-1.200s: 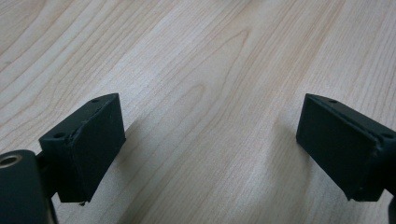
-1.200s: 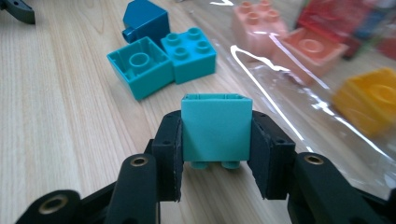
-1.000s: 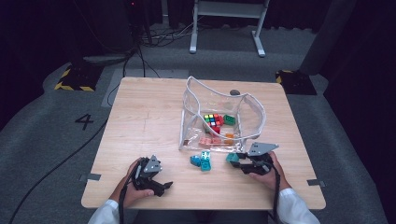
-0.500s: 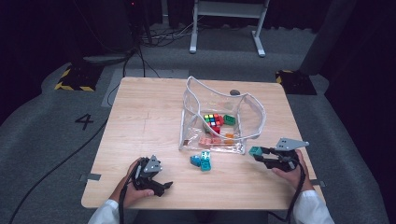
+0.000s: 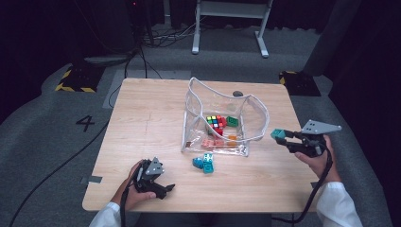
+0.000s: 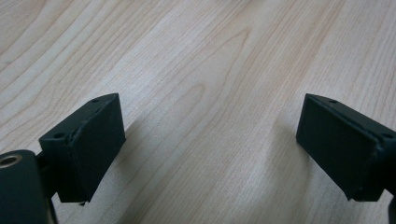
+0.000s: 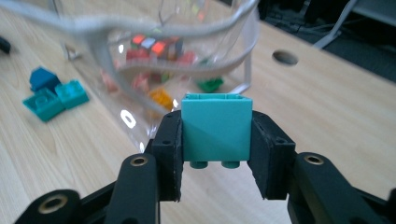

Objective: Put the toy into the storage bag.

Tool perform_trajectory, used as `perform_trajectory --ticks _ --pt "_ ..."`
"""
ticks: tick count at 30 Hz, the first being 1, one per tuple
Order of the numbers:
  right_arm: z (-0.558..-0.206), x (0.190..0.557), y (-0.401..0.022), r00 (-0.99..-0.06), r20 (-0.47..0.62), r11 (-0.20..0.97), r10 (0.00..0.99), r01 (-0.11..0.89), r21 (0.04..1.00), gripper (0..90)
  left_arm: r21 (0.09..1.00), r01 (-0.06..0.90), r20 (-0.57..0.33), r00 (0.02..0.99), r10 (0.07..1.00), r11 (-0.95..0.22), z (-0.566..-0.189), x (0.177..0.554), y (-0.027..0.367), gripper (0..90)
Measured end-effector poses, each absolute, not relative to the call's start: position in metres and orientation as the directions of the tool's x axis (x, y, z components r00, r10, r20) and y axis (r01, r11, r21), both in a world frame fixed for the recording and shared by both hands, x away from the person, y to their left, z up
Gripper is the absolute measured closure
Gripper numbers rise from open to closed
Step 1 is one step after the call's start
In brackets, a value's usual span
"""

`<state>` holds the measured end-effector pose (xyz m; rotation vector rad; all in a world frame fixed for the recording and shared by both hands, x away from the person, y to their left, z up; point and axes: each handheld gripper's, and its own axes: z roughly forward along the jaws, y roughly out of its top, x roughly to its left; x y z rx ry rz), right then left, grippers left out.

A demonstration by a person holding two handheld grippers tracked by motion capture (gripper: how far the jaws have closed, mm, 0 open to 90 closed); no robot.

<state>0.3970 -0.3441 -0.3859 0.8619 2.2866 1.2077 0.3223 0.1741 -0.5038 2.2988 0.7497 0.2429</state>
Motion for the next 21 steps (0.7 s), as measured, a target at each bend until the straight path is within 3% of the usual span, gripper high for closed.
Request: perform_trajectory --ticks 10,21 --pt "-0.328 0.416 -0.345 -0.741 -0.118 0.427 0.661 0.242 0.871 59.0 0.671 0.448 -0.035 0.815 0.578 -0.591 -0.504 0.322 0.174 8.1" --pt "-0.307 0.437 -0.310 -0.770 -0.128 0.451 0.625 0.223 0.864 59.0 0.671 0.448 -0.035 0.815 0.578 -0.591 -0.504 0.322 0.174 8.1"
